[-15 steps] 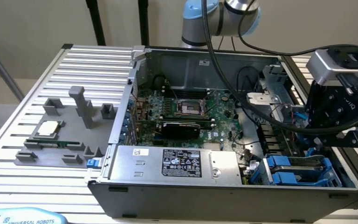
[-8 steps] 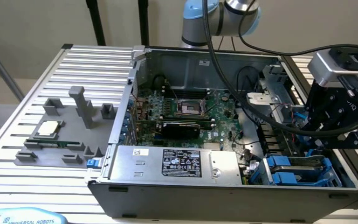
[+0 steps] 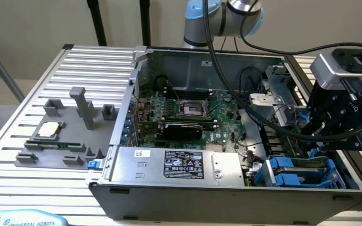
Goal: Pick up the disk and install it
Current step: 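Insert the first disk wire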
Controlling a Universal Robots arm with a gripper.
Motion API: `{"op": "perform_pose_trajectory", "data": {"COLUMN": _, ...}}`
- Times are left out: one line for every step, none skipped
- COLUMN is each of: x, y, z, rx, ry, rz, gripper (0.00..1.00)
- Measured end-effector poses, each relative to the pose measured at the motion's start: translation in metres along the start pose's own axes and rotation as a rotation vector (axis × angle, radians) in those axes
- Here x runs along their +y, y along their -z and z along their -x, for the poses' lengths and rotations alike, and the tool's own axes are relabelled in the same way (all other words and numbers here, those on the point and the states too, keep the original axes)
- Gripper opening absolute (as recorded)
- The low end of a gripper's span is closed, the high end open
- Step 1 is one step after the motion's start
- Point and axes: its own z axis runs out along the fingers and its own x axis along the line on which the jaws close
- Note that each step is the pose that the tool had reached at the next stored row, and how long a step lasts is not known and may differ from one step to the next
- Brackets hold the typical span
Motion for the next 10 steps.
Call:
{"op": "perform_pose_trajectory", "data": {"x": 0.0022, "y": -0.0001, "z": 0.0, "rx": 0.0001, "ry": 0.003, "rz": 0.0003, "gripper": 0.34}}
{"op": "perform_pose_trajectory", "data": {"x": 0.0044, "y": -0.0002, "z": 0.0, "rx": 0.0002, "ry": 0.005, "rz": 0.0005, "gripper": 0.34}}
{"op": "perform_pose_trajectory", "data": {"x": 0.0065, "y": -0.0003, "z": 0.0, "rx": 0.0004, "ry": 0.008, "rz": 0.0007, "gripper": 0.34}}
{"op": "perform_pose_trajectory", "data": {"x": 0.0079, "y": -0.0004, "z": 0.0, "rx": 0.0003, "ry": 0.009, "rz": 0.0009, "gripper": 0.34}}
{"op": "perform_pose_trajectory", "data": {"x": 0.0081, "y": -0.0003, "z": 0.0, "rx": 0.0006, "ry": 0.009, "rz": 0.001, "gripper": 0.34}}
{"op": "perform_pose_trajectory", "data": {"x": 0.0081, "y": -0.0001, "z": -0.002, "rx": 0.0002, "ry": 0.009, "rz": 0.001, "gripper": 0.34}}
{"op": "perform_pose_trajectory", "data": {"x": 0.0081, "y": 0.0001, "z": -0.004, "rx": -0.001, "ry": 0.009, "rz": 0.001, "gripper": 0.34}}
{"op": "perform_pose_trajectory", "data": {"x": 0.008, "y": 0.0004, "z": -0.006, "rx": -0.0021, "ry": 0.01, "rz": 0.001, "gripper": 0.34}}
{"op": "perform_pose_trajectory", "data": {"x": 0.0074, "y": 0.0006, "z": -0.009, "rx": -0.0031, "ry": 0.01, "rz": 0.001, "gripper": 0.34}}
{"op": "perform_pose_trajectory", "data": {"x": 0.0064, "y": 0.001, "z": -0.012, "rx": -0.0036, "ry": 0.009, "rz": 0.001, "gripper": 0.34}}
